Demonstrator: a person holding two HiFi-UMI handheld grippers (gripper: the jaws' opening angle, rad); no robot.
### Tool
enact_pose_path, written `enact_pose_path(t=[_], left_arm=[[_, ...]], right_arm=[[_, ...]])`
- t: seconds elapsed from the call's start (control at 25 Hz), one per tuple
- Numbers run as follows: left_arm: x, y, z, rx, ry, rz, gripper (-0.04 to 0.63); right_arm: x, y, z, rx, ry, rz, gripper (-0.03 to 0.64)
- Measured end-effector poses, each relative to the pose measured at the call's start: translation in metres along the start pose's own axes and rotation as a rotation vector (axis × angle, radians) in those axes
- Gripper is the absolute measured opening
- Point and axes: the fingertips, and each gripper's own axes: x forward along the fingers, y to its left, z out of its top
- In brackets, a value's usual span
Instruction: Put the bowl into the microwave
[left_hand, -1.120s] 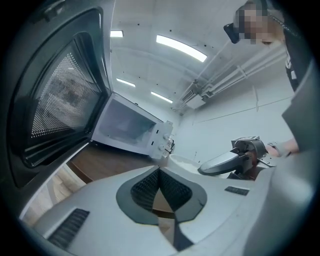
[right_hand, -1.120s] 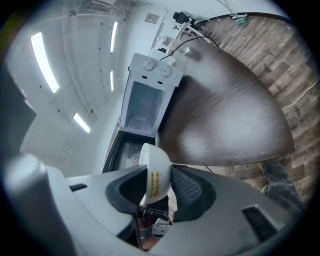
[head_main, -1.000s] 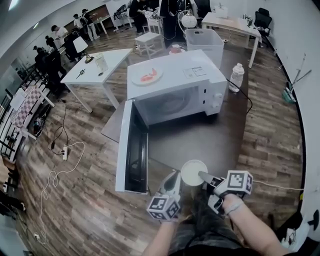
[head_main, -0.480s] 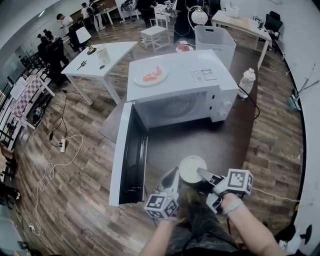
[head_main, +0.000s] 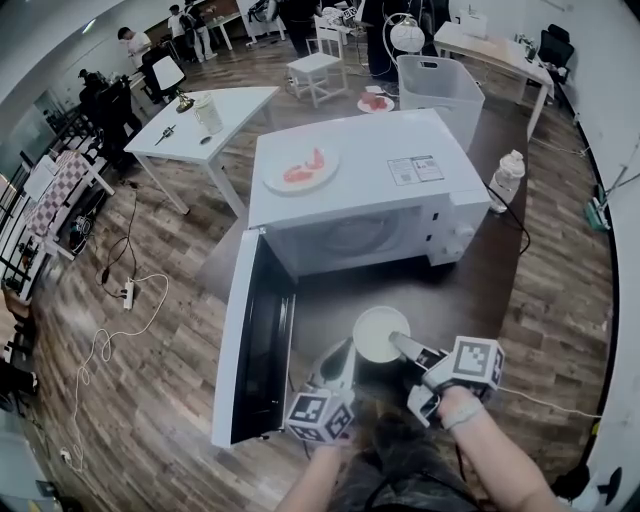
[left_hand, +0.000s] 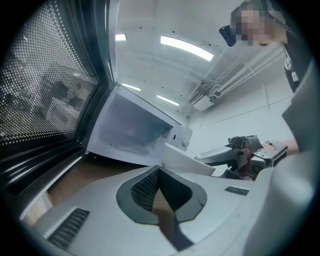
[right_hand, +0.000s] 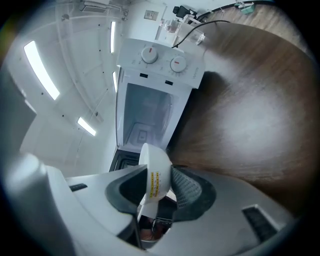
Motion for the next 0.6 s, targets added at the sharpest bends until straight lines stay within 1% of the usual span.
enact_pose_path(t=[0.16,0.32,0.6], left_arm=[[0.014,0.009,0.007,0.003,-0.008,0.005,0.011],[0.027,0.02,0.012,0.012,-0.018,0.03,0.011],[0.043,0.04,0.023,0.006,-0.035,0.077,0.01]], right_arm=[[0.014,0.002,0.015,-0.007,-0.004,0.013,0.133],[0.026,-0.003,0.028,-0.052,-0.022,-0.026,0.133],[0.056,0.003,0.044,-0.024,-0.041,0.005,0.133]])
